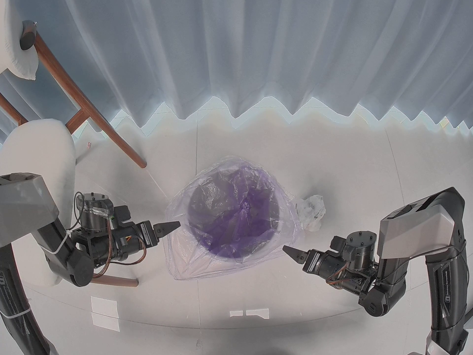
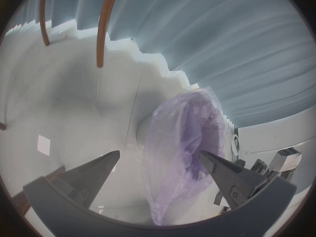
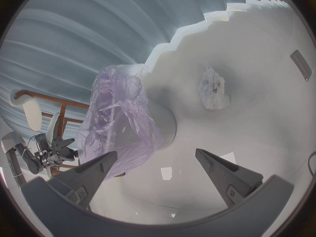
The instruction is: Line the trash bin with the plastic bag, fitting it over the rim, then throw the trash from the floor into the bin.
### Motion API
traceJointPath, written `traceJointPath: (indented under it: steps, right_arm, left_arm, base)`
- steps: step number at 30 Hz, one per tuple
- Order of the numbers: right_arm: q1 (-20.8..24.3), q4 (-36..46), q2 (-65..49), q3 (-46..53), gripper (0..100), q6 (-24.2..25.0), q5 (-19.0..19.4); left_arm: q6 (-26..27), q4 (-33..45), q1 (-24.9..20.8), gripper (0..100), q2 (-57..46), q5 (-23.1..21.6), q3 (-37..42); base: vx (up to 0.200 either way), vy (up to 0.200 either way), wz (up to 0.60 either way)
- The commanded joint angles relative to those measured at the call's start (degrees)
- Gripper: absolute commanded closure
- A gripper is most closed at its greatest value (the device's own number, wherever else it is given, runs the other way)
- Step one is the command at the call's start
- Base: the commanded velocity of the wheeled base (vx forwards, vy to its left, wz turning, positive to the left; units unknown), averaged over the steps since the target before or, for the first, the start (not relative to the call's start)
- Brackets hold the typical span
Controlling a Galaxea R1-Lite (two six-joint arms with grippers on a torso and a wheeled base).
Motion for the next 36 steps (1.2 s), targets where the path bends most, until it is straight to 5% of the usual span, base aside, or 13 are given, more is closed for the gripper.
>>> traceJointPath:
  steps: [1,2,8,17,31,32,36]
  right_arm:
    - [0.73,-0.85,-0.10,0.34,0,0.01,0.11]
    - [0.82,-0.85,-0.01,0.51,0,0.01,0.11]
    - [1.00,-0.85,-0.45,0.51,0,-0.08,0.02]
    - [-0.23,-0.76,-2.83,1.13,0,0.01,0.11]
    - [-2.78,-0.85,-1.07,-1.68,0,-0.25,0.11]
    - [-2.78,-0.85,-1.16,-1.68,0,-0.43,0.11]
    - [-2.78,-0.85,-1.59,-1.51,0,-0.52,0.11]
  left_arm:
    - [-0.16,-0.73,0.24,0,5.02,-0.03,0.07]
    - [-0.16,-0.81,0.33,100,5.11,-0.03,-0.19]
    - [-0.69,-2.57,0.42,100,5.99,-0.12,-0.72]
    - [-4.56,-15.40,0.24,100,14.95,0.14,-2.12]
    - [-7.20,-20.15,-0.64,100,17.24,0.40,-1.77]
    - [-7.11,-21.12,-0.81,0,17.24,0.32,-0.63]
    - [-6.93,-25.16,-0.55,0,16.71,0.49,0.07]
  base:
    - [0.000,0.000,0.00]
    - [0.000,0.000,0.00]
    - [0.000,0.000,0.00]
    - [0.000,0.000,0.00]
    - [0.000,0.000,0.00]
    - [0.000,0.000,0.00]
    - [0.000,0.000,0.00]
